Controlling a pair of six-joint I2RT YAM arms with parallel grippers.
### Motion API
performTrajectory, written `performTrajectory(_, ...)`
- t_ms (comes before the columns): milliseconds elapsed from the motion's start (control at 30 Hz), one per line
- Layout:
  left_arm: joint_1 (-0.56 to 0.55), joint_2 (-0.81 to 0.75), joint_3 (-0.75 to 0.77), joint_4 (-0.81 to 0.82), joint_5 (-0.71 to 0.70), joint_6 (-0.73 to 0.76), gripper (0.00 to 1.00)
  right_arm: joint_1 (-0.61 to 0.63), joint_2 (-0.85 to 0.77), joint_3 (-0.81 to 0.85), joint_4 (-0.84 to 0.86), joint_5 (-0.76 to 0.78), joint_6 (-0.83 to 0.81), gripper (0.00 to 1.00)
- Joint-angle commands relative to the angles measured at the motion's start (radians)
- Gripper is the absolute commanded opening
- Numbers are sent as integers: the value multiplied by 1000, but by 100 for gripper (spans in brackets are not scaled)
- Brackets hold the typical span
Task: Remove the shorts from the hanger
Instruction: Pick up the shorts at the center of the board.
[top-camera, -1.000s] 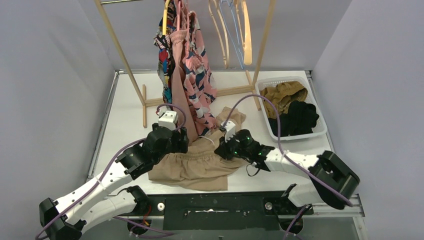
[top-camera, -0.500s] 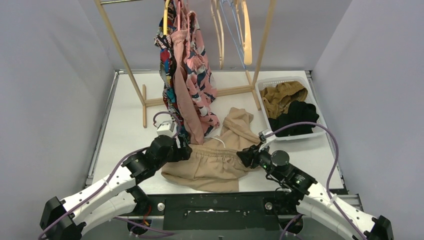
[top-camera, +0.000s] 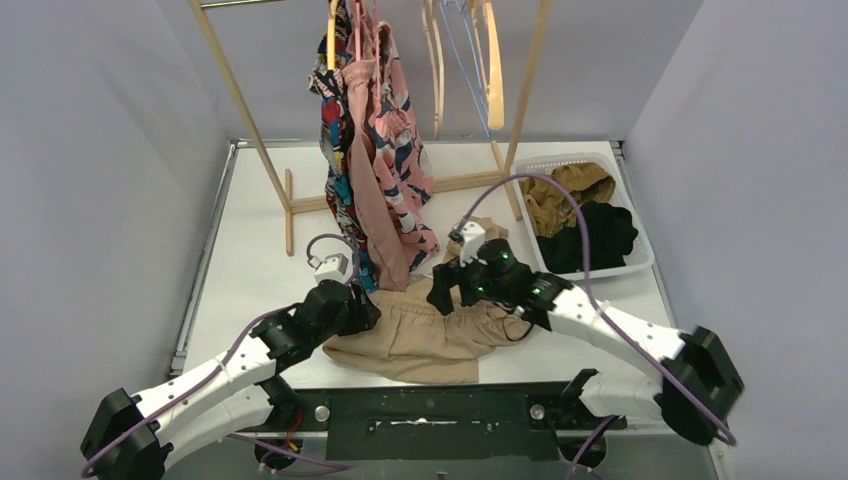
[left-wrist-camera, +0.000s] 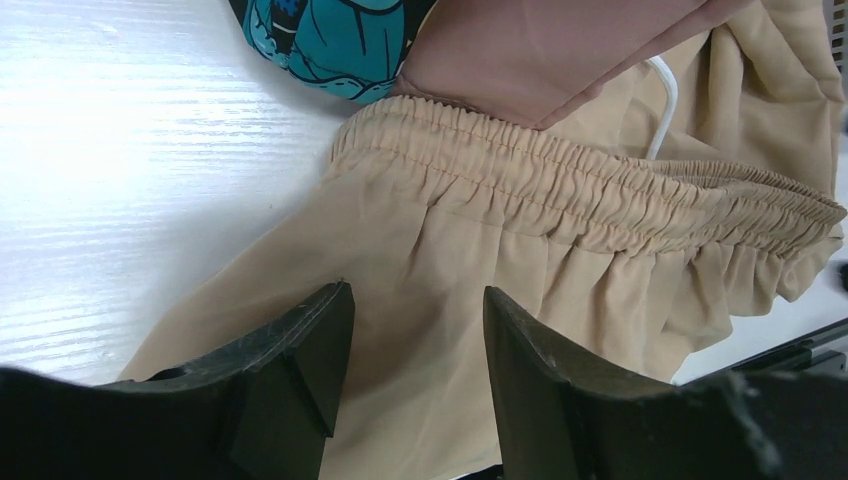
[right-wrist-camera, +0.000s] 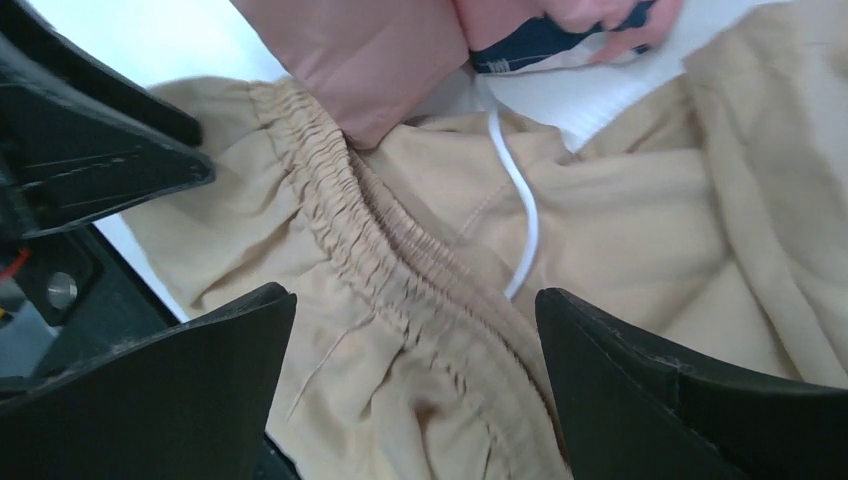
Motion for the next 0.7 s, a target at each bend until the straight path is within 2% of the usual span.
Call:
performTrajectory(0,6,-23,5,76,24,-23,49,-6,248,134,-23,-145,-150,99)
performTrajectory(167,11,-73,-16,69,11,-30,49,0,475,204,-30,-185,-193,99)
performTrajectory(333,17,-112,-27,63,1,-30,49,68,606,217,-72,3,-205,98)
performTrajectory(367,18,-118,-25,60,-3,-28,49,84,618,210,-74,82,-195,91)
performTrajectory(433,20,-129,-18,54,-15,-23,49,106,620,172,-52,155,-170,69)
performTrajectory(500,20,-140,-9,44,-30,-20,49,114,585,117,0,148,-171,51)
performTrajectory(667,23,-178,0,28,-64,-16,49,122,411,12,106,115,-180,17)
